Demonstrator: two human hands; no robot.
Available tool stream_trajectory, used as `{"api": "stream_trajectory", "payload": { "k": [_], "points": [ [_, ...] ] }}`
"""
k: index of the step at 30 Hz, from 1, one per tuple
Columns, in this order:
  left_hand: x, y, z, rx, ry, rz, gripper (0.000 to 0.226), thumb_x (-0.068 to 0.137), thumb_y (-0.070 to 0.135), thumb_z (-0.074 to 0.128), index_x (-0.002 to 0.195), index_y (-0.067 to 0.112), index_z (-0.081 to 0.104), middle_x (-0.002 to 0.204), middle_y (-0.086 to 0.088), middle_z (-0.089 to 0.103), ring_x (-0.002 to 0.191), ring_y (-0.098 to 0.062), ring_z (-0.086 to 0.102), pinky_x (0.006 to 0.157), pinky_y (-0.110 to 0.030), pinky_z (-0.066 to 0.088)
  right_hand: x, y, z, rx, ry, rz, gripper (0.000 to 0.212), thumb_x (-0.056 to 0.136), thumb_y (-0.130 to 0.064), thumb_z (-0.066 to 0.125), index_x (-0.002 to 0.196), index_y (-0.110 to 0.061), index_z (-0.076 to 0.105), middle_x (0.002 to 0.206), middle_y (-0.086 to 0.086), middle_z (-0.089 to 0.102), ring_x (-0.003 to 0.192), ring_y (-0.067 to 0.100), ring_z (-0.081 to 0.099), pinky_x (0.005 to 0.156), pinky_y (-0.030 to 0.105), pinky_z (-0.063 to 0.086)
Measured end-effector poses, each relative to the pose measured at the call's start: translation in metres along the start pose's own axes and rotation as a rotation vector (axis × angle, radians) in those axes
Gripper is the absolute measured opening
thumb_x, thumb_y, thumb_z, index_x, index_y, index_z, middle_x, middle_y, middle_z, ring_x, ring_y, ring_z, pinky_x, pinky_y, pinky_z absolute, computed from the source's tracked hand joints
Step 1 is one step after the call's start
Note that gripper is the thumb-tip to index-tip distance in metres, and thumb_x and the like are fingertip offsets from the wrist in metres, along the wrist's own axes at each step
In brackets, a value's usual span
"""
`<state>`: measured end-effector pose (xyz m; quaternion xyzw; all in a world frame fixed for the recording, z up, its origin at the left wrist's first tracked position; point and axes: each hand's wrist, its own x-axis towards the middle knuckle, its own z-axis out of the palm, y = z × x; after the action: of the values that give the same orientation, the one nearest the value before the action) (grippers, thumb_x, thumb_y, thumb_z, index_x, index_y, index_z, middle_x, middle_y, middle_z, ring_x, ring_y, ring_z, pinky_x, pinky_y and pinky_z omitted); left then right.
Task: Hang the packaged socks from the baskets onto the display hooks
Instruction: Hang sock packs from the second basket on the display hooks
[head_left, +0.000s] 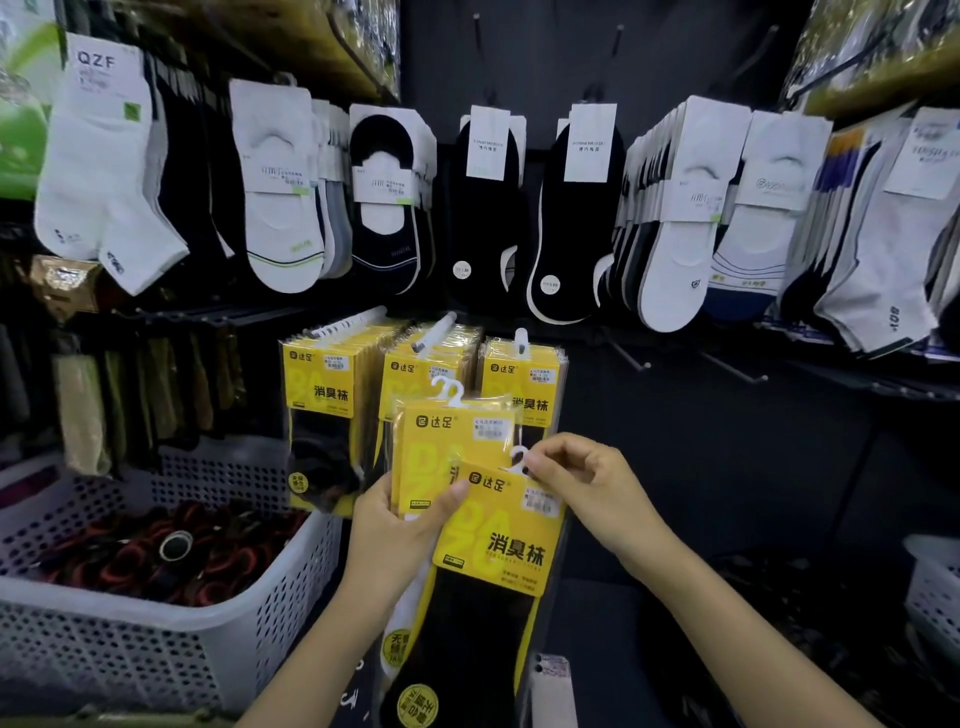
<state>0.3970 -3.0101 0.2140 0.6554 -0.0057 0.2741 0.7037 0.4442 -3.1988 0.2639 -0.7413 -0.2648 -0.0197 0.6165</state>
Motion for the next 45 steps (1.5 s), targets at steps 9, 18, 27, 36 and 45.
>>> {"api": "stream_trajectory", "payload": {
  "k": [9, 18, 27, 36, 45],
  "points": [
    [0.022, -0.003, 0.004, -0.026, -0.003, -0.020, 0.031, 0.082, 0.046, 0.053, 0.105, 0.028, 0.065, 0.095, 0.021, 0.072, 0.089, 0.005, 0.067, 0.069, -0.013, 0.051, 0.002, 0.036, 0.012, 0.321, 0.161, 0.213, 0.022, 0.088, -0.022, 0.064, 0.109, -0.016, 0.067, 0.100, 0.001, 0.075, 0.093, 0.015, 0.071, 0.080, 0.029, 0.057],
    [0.058, 0.000, -0.023, 0.095, 0.171, 0.021, 0.023, 0.092, 0.043, 0.049, 0.103, 0.028, 0.061, 0.084, 0.009, 0.070, 0.076, 0.004, 0.063, 0.060, -0.006, 0.042, 0.068, 0.026, -0.010, 0.233, 0.382, 0.076, 0.013, 0.096, -0.020, 0.054, 0.099, -0.023, 0.066, 0.091, -0.006, 0.075, 0.082, 0.004, 0.071, 0.060, 0.013, 0.053],
    [0.072, 0.002, -0.029, 0.033, 0.180, -0.008, 0.018, 0.091, 0.043, 0.051, 0.096, 0.033, 0.064, 0.091, 0.014, 0.070, 0.078, 0.009, 0.064, 0.061, -0.008, 0.044, 0.125, 0.056, 0.000, 0.147, 0.405, 0.035, 0.011, 0.095, -0.017, 0.057, 0.090, -0.026, 0.063, 0.090, -0.004, 0.072, 0.081, 0.005, 0.069, 0.067, 0.020, 0.055],
    [0.080, -0.008, -0.021, 0.051, 0.176, -0.029, 0.020, 0.088, 0.047, 0.052, 0.092, 0.032, 0.064, 0.093, 0.009, 0.071, 0.089, -0.007, 0.065, 0.073, -0.022, 0.048, 0.159, 0.085, -0.004, -0.002, 0.716, 0.178, 0.024, 0.080, -0.027, 0.076, 0.092, -0.015, 0.059, 0.088, 0.000, 0.066, 0.086, 0.017, 0.063, 0.071, 0.025, 0.047],
    [0.080, -0.017, -0.007, 0.017, 0.127, -0.061, 0.029, 0.086, 0.048, 0.056, 0.095, 0.024, 0.068, 0.091, 0.004, 0.074, 0.084, -0.011, 0.068, 0.071, -0.022, 0.051, 0.107, 0.080, 0.009, 0.199, 0.478, 0.185, 0.021, 0.091, -0.026, 0.062, 0.103, -0.010, 0.062, 0.100, 0.008, 0.065, 0.086, 0.017, 0.063, 0.073, 0.025, 0.053]
  ]
}}
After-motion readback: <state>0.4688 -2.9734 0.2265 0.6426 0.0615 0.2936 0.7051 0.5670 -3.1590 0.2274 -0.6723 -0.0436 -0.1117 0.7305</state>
